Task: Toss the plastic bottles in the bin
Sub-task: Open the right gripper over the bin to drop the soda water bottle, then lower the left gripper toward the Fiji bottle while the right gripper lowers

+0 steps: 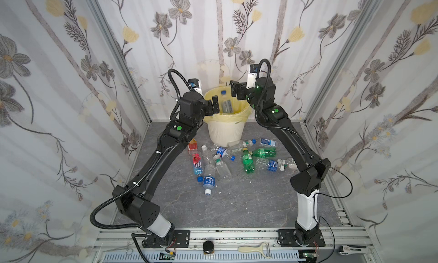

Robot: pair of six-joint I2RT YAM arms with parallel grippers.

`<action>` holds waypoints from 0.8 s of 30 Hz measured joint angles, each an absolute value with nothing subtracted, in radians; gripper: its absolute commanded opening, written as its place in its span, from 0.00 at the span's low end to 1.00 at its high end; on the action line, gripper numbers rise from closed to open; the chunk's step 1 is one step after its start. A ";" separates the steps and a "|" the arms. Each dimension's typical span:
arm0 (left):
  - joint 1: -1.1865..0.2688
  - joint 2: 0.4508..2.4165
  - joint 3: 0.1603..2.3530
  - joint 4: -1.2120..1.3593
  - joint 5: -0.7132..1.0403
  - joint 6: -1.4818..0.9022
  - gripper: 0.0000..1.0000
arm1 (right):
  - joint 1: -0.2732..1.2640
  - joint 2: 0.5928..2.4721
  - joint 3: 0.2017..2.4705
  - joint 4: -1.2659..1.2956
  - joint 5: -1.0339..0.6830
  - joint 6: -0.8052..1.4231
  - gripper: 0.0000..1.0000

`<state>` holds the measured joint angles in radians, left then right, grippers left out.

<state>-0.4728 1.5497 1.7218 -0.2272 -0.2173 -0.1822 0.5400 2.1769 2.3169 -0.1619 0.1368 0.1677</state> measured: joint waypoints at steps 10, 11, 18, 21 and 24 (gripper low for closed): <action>-0.464 1.456 1.580 -0.169 -0.241 -0.218 1.00 | 0.550 2.002 2.086 -0.121 0.135 0.187 1.00; -0.464 1.444 1.554 -0.168 -0.243 -0.234 1.00 | 0.551 1.980 2.047 -0.118 0.133 0.189 1.00; -0.464 1.341 1.396 -0.170 -0.253 -0.296 1.00 | 0.563 1.824 1.808 -0.070 0.129 0.188 1.00; -0.457 1.316 1.348 -0.189 -0.262 -0.332 1.00 | 0.578 1.759 1.707 -0.057 0.128 0.180 1.00; -0.436 1.324 1.328 -0.245 -0.260 -0.375 1.00 | 0.609 1.701 1.612 -0.038 0.126 0.161 1.00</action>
<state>-0.4358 1.3235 1.3281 -0.2447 -0.2600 -0.3752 0.6094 1.7008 1.6123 -0.0376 0.1265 0.1612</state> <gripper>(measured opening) 0.998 0.995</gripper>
